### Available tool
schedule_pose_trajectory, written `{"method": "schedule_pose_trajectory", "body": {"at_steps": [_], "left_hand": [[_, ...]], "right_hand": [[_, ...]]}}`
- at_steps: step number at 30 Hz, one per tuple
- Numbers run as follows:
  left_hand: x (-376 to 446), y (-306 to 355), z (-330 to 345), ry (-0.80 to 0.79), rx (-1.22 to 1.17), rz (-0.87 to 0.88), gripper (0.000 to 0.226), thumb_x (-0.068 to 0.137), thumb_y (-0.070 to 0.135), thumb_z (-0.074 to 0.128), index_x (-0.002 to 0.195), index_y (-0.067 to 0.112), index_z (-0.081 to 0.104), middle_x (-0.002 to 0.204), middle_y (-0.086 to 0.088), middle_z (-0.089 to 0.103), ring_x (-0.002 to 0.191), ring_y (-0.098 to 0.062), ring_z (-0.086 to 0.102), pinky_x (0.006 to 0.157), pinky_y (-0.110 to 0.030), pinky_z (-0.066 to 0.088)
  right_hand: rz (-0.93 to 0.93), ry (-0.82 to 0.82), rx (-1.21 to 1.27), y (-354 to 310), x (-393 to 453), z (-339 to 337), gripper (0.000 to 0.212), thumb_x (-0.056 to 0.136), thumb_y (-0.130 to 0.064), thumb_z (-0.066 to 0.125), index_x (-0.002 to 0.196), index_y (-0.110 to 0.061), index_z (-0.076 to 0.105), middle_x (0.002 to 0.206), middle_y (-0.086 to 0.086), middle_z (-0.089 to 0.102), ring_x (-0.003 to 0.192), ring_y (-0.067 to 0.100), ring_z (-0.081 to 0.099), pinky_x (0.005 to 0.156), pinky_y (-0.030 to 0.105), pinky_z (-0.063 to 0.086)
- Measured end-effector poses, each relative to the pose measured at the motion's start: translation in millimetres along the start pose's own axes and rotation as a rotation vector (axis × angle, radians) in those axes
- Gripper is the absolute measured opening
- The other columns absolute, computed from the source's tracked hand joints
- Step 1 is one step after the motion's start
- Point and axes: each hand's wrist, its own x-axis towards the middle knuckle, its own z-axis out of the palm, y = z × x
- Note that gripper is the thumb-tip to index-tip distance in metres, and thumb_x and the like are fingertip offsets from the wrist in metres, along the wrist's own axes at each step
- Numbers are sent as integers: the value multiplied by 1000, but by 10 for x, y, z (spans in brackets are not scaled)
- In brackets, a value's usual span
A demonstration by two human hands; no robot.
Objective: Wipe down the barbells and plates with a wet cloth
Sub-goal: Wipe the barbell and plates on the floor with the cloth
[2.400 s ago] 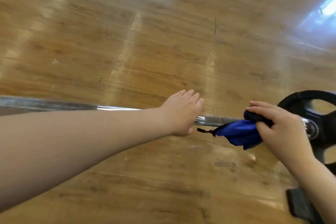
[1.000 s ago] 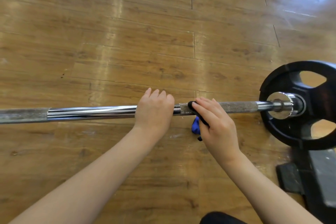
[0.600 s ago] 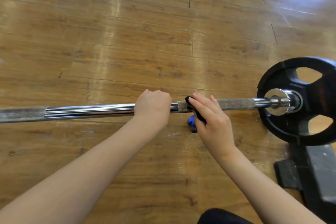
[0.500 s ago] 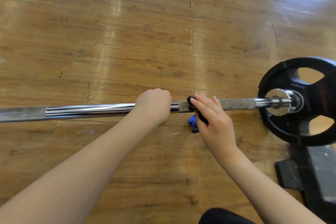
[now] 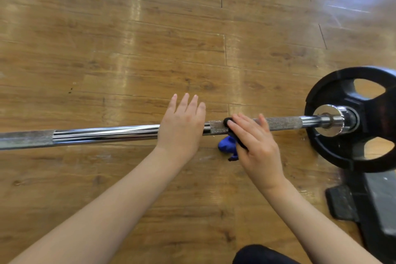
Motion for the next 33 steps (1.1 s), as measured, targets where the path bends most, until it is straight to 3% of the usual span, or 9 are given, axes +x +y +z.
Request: {"method": "schedule_pose_trajectory", "body": {"at_steps": [3, 7, 13, 16, 21, 24, 27, 31, 33], "left_hand": [[-23, 12, 124, 196, 1, 18, 40, 81, 6, 45, 116, 2, 64, 121, -18, 63, 116, -32, 58, 101, -49, 41], [10, 42, 157, 200, -9, -12, 45, 85, 8, 34, 116, 1, 64, 121, -19, 63, 116, -34, 58, 100, -51, 41], [13, 51, 178, 192, -46, -27, 51, 83, 7, 28, 122, 0, 61, 124, -20, 61, 118, -34, 56, 101, -51, 40], [19, 49, 172, 149, -81, -24, 50, 81, 8, 29, 113, -1, 66, 115, -21, 65, 110, -35, 62, 96, -49, 45], [22, 60, 170, 169, -77, 20, 48, 76, 10, 28, 92, 2, 72, 98, -18, 71, 96, -33, 68, 90, -49, 49], [16, 62, 145, 117, -55, 13, 35, 68, 7, 44, 89, 3, 72, 97, -17, 72, 95, -32, 68, 91, -49, 48], [18, 63, 133, 140, -32, -21, 37, 66, 6, 45, 92, 3, 71, 101, -18, 71, 99, -33, 67, 94, -50, 46], [2, 54, 98, 76, 2, -53, 55, 86, 8, 44, 140, 7, 41, 146, -15, 40, 138, -30, 34, 115, -48, 13], [-7, 67, 87, 74, -36, -83, 56, 77, 4, 58, 132, 3, 51, 135, -19, 52, 128, -34, 47, 110, -51, 25]], "right_hand": [[70, 69, -26, -35, 61, -11, 34, 82, -1, 48, 109, 0, 68, 114, 15, 66, 113, 21, 55, 116, 38, 17], [-9, 9, -9, -209, 129, 115, 37, 78, 8, 55, 111, -2, 68, 118, 14, 65, 114, 22, 57, 113, 43, 20], [68, -15, -22, 28, -24, -36, 38, 84, -4, 46, 115, -6, 66, 123, 9, 63, 119, 18, 53, 117, 41, 9], [96, 54, -23, -78, 64, 22, 36, 81, -2, 46, 109, -1, 68, 115, 14, 66, 112, 21, 56, 117, 38, 12], [13, -30, 36, -198, 127, 120, 35, 82, -2, 46, 109, -2, 69, 116, 14, 66, 112, 20, 56, 112, 45, 21], [48, -45, 35, 6, 76, -34, 36, 81, -3, 48, 111, -3, 68, 117, 12, 65, 114, 17, 54, 113, 43, 18], [-5, -121, 27, 133, 112, -118, 37, 82, -3, 48, 114, -5, 67, 118, 9, 65, 114, 15, 54, 114, 41, 17], [20, -154, -13, 348, 20, -253, 40, 83, -1, 47, 119, -4, 63, 124, 11, 62, 120, 20, 52, 115, 42, 19], [100, -115, -53, 424, -65, -321, 41, 85, -4, 43, 120, -4, 62, 126, 13, 60, 122, 23, 51, 115, 41, 20]]}}
